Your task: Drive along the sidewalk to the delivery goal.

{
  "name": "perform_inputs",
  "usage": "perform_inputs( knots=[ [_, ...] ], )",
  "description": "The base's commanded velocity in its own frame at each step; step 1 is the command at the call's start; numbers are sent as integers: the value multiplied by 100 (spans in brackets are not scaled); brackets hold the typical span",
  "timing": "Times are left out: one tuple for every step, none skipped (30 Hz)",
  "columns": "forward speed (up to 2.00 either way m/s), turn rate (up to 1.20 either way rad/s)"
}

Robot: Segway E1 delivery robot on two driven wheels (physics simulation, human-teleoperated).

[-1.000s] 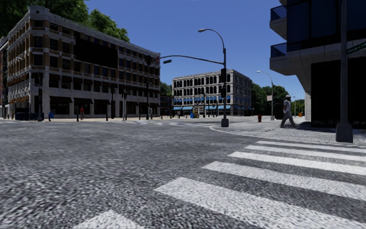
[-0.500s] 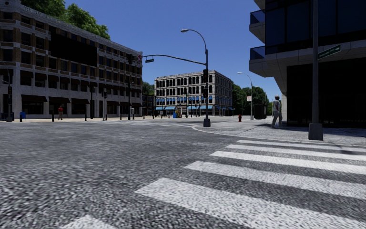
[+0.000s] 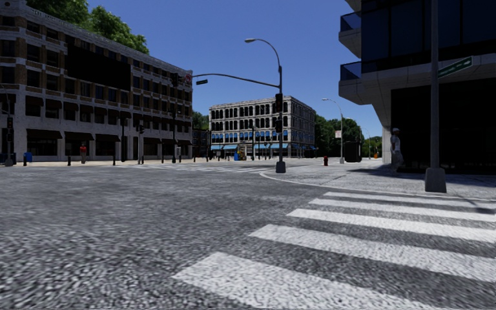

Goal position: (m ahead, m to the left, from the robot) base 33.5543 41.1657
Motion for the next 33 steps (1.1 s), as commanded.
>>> perform_inputs(
  knots=[
    [157, -96],
    [156, -106],
    [155, -107],
    [154, 0],
    [154, 0],
    [154, 0],
    [152, -69],
    [152, -69],
    [151, -98],
    [150, -113],
    [150, -117],
    [150, -108],
    [150, -4],
    [150, 0],
    [149, -37],
    [149, -93],
    [149, -93],
    [149, -113],
    [149, -105],
    [149, 0],
    [149, 0],
    [149, 0],
    [149, 0],
    [149, 0],
    [149, 0],
    [149, 0],
    [149, 0],
    [149, 0],
    [149, 0],
    [149, 0],
    [149, 0],
    [149, 0],
    [149, 0]
  ],
)
